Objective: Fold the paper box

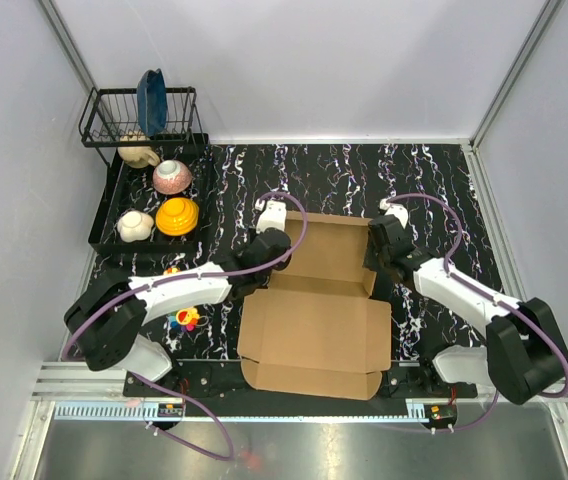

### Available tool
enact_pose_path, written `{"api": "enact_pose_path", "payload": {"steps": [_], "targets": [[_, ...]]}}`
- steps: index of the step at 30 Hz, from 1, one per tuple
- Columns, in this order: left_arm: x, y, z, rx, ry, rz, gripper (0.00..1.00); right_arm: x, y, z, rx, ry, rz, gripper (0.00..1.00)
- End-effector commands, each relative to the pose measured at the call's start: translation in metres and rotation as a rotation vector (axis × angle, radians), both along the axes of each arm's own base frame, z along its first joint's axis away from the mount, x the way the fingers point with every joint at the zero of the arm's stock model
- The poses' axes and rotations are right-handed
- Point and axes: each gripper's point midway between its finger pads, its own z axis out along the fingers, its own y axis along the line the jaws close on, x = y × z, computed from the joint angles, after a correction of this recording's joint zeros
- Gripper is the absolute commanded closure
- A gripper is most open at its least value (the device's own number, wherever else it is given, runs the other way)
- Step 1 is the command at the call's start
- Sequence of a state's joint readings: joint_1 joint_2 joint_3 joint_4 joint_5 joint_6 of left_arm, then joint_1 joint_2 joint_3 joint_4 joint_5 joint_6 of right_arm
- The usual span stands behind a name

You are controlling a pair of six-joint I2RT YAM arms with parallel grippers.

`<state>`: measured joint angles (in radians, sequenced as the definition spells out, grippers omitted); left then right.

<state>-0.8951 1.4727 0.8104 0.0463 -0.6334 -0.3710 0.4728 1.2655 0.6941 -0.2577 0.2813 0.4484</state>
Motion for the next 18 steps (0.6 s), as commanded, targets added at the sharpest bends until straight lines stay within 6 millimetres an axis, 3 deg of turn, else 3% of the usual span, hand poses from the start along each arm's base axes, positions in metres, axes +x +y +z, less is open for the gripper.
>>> {"api": "enact_pose_path", "payload": {"steps": [1, 2, 3, 8, 9, 10, 13, 16, 18], "targets": [[0.005, -0.004, 0.012, 0.048, -0.003, -0.009, 1.00, 0.001, 0.010, 0.001, 0.012, 0.054, 0.029, 0.75], [0.005, -0.005, 0.013, 0.047, -0.002, -0.012, 1.00, 0.001, 0.010, 0.000, 0.011, 0.063, 0.031, 0.84], [0.005, -0.005, 0.013, 0.048, -0.001, -0.010, 1.00, 0.000, 0.011, -0.003, 0.003, 0.076, 0.035, 1.00], [0.004, -0.005, 0.013, 0.044, 0.002, -0.014, 1.00, -0.001, 0.009, 0.002, 0.000, 0.064, 0.032, 1.00], [0.004, -0.005, 0.012, 0.045, 0.004, -0.012, 1.00, 0.000, 0.009, 0.006, 0.006, 0.051, 0.032, 0.97], [0.004, -0.005, 0.012, 0.044, 0.006, -0.012, 1.00, 0.000, 0.010, 0.007, 0.016, 0.046, 0.036, 0.80], [0.005, -0.006, 0.012, 0.049, 0.008, -0.013, 1.00, -0.004, 0.019, 0.012, 0.054, 0.055, 0.072, 0.56], [0.005, -0.007, 0.014, 0.054, 0.008, -0.015, 1.00, -0.014, 0.027, 0.006, 0.057, 0.123, 0.128, 0.51], [0.006, -0.006, 0.014, 0.060, 0.007, -0.013, 1.00, -0.019, 0.029, 0.000, 0.049, 0.157, 0.142, 0.60]]}}
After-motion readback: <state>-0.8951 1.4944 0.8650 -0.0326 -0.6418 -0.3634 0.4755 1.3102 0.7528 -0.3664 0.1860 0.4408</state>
